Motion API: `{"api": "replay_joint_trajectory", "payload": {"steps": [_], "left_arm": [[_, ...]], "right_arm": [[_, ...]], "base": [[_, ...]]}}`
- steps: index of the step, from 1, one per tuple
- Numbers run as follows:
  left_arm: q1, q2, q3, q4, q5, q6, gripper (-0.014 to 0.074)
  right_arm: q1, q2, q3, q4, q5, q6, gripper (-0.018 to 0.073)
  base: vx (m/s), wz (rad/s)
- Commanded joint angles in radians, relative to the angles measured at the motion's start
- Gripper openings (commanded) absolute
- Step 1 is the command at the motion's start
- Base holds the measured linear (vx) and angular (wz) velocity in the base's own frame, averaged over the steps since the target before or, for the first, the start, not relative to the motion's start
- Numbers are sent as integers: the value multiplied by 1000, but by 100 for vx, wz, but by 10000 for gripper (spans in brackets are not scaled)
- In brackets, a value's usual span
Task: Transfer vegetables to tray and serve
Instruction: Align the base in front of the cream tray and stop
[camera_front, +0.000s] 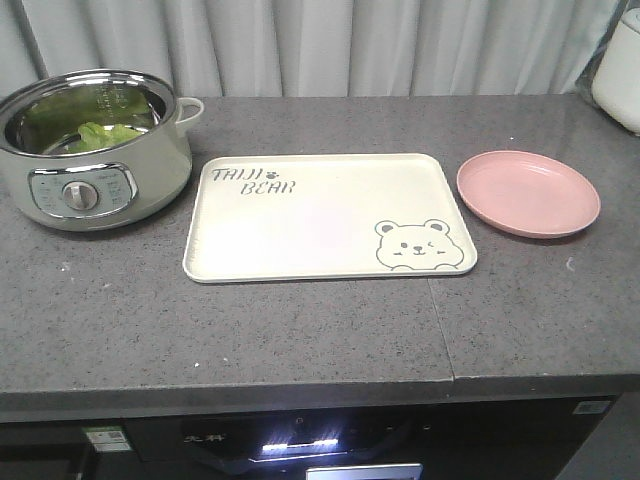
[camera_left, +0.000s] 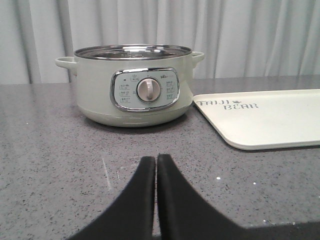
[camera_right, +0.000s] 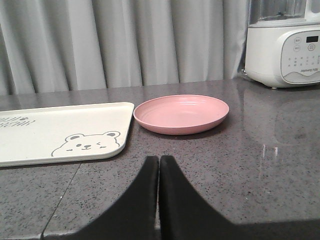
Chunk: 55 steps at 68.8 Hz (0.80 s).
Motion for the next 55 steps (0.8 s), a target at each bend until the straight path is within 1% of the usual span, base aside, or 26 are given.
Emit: {"api": "replay_joint_trajectory", "payload": {"steps": [1,55], "left_arm": [[1,-15,28,-3,-71,-9,-6],[1,-15,28,-3,-71,-9,-6]], "right_arm": [[-6,-5,16,-12,-77,-3,-3],[-6,-5,16,-12,-78,-3,-3]], "base": [[5,-1],[3,-1]]}}
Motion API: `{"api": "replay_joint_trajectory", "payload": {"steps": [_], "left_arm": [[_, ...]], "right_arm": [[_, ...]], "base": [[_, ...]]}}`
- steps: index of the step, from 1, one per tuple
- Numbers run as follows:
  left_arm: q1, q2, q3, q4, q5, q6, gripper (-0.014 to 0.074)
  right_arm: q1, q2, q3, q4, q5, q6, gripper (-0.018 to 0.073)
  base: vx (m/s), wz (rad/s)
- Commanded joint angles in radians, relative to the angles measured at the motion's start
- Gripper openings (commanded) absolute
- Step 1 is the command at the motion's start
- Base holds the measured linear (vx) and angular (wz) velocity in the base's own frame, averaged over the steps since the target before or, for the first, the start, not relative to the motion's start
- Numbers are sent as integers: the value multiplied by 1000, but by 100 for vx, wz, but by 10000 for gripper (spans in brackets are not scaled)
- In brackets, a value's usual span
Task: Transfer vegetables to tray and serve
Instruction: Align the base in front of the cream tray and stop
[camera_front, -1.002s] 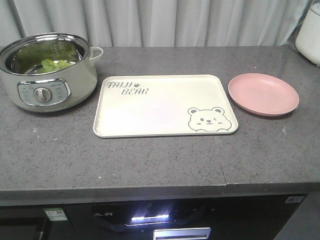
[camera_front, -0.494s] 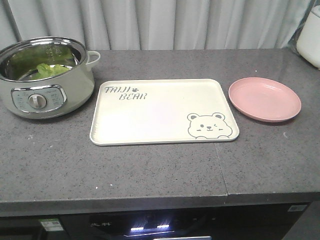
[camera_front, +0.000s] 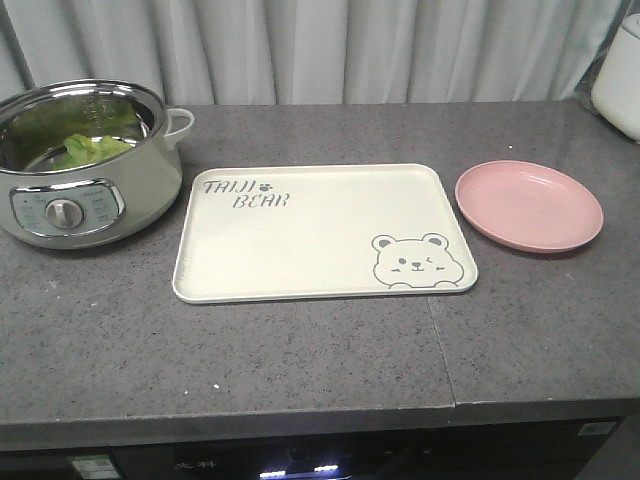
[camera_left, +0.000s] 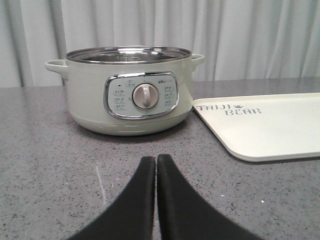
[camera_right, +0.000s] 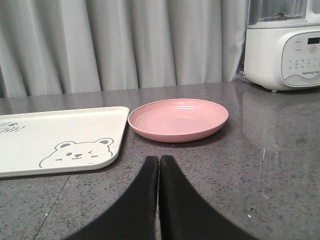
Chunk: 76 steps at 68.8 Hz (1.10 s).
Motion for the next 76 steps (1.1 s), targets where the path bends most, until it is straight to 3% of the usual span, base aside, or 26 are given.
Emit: {"api": "replay_joint_trajectory", "payload": {"steps": [1,76], "left_arm": [[1,-15,28,-3,-71,-9,-6],[1,-15,28,-3,-71,-9,-6]], "right_arm": [[-6,-5,16,-12,-78,-3,-3],[-6,-5,16,-12,-78,-3,-3]], "base": [[3,-1],[4,-1]]}}
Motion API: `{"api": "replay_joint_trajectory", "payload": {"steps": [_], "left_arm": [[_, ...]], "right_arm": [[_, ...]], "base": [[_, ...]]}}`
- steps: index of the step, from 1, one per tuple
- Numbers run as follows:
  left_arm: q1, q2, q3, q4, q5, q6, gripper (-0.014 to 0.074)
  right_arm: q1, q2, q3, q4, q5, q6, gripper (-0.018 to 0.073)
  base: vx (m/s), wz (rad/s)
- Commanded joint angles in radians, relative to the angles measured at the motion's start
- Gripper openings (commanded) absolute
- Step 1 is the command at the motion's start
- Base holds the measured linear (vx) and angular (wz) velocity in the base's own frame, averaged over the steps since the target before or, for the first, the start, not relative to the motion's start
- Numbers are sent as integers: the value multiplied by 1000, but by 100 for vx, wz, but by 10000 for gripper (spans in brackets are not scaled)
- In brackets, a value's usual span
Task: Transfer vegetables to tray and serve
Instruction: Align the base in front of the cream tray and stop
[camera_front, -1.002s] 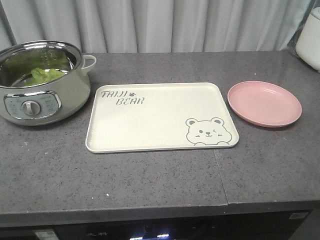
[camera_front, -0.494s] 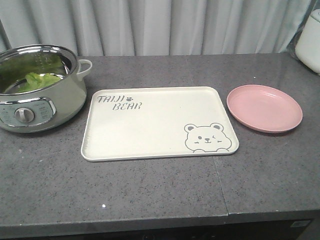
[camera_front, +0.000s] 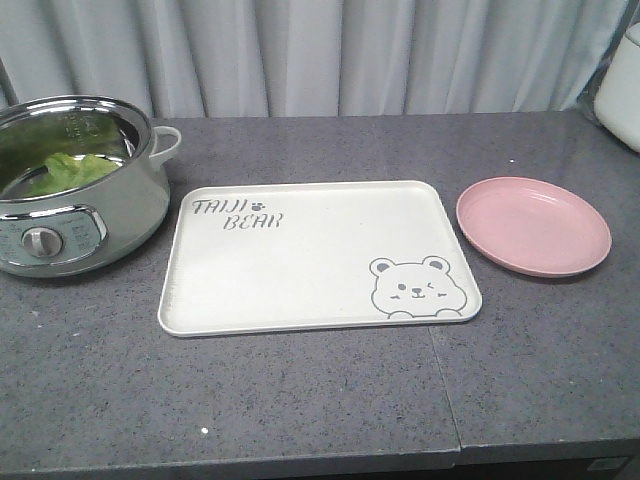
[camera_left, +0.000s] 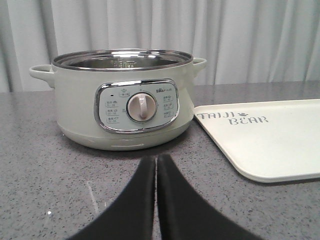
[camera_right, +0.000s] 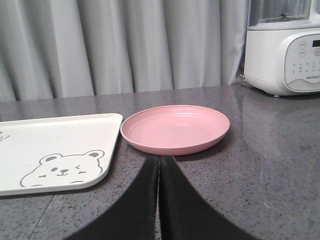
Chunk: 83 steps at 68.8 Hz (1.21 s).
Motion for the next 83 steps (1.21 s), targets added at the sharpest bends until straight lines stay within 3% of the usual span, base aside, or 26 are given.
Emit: {"api": "replay_joint_trajectory", "payload": {"steps": [1,83], "left_arm": [[1,-15,28,-3,-71,-9,-6],[1,-15,28,-3,-79,-9,-6]], "right_arm": [[-6,-5,16,-12,-77,-3,-3],[-6,-5,16,-12,-77,-3,-3]], "base": [[2,1],[0,0]]}}
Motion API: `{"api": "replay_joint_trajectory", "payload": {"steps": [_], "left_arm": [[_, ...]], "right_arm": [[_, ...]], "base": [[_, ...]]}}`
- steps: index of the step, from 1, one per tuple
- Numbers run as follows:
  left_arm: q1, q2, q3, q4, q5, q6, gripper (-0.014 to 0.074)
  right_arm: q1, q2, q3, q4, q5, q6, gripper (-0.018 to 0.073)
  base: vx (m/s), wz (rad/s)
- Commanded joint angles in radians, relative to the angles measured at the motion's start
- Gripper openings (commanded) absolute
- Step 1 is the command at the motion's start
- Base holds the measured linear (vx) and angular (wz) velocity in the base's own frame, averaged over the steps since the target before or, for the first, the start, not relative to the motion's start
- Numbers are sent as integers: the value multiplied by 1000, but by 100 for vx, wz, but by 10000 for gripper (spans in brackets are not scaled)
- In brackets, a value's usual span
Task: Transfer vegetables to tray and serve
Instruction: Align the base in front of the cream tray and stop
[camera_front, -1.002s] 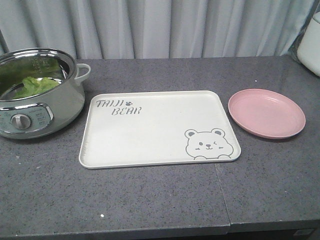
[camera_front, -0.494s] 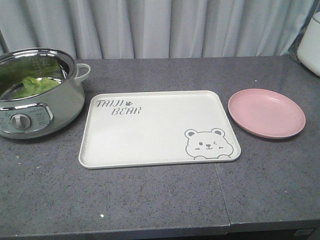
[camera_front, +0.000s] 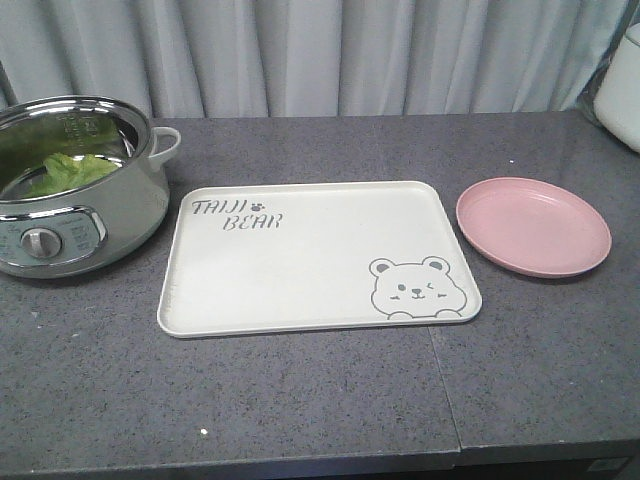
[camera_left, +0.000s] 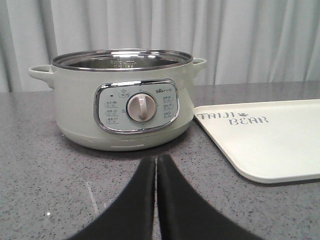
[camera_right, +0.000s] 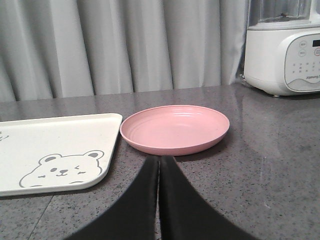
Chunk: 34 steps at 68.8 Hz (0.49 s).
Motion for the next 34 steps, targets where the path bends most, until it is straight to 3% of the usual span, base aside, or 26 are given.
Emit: {"api": "replay_joint_trajectory", "payload": {"steps": [1,6,21,28,34], "left_arm": [[1,-15,28,-3,-82,-9,-6],[1,-15,27,-8,-110,-18,-6],[1,-15,19,-157,-232,-158,-6],[1,-15,19,-164,-287,-174,-6],[1,-15,19,-164,-299,-193,-6]], "right_arm": [[-6,-5,16,-12,-77,-3,-3],[-6,-5,15,-12,-82,-13,-3],[-6,-5,15,78,-179,-13,-3],[-6,-5,15,109,-236,-13,-3],[-6,-5,14,192,-260,9,-3]], "base": [[0,0],[0,0],[0,0],[0,0],[0,0]]}}
